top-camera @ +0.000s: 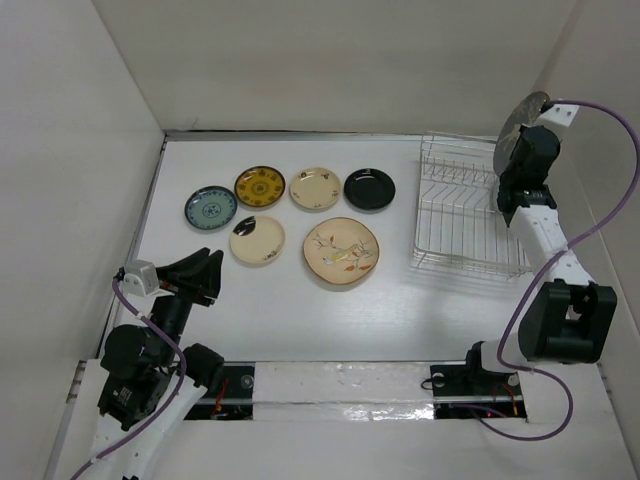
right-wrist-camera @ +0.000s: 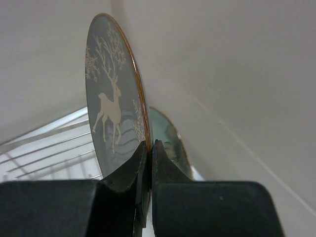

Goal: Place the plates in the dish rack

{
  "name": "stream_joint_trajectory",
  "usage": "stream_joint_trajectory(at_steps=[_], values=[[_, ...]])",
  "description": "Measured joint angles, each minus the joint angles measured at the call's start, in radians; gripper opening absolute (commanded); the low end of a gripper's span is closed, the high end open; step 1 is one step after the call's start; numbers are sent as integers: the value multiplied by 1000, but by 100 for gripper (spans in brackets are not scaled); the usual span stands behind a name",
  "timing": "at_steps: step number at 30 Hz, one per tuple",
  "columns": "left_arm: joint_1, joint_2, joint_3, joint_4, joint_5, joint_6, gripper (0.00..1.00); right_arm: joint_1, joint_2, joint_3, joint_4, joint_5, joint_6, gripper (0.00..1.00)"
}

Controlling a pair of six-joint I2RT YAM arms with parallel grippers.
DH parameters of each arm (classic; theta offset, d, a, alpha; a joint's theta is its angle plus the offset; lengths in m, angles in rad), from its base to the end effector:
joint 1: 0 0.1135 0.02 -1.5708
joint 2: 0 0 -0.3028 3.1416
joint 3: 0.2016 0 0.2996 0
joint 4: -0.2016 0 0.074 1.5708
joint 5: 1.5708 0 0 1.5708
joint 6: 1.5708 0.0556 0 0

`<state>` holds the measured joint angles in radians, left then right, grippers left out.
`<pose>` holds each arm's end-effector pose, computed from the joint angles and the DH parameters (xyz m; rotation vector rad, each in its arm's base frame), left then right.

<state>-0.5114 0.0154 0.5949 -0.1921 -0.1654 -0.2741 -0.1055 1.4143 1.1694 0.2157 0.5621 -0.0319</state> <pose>0.0475 -0.0161 0.3778 -0.0049 1.2095 -0.5917 0.3878 -0.0709 0.3961 0.4955 1.5460 -0.5544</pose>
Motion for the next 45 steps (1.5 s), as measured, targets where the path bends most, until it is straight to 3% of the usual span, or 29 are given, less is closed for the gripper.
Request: stream_joint_trajectory(at_steps=[11, 29, 45], values=[[-11, 0, 0, 0, -12, 0, 33, -64, 47, 8, 39, 15, -260, 0], [-11, 0, 0, -1, -19, 0, 33, -71, 68, -26, 20, -44, -284, 0], [-11, 0, 0, -1, -19, 0, 33, -37, 68, -6, 24, 11, -340, 0]])
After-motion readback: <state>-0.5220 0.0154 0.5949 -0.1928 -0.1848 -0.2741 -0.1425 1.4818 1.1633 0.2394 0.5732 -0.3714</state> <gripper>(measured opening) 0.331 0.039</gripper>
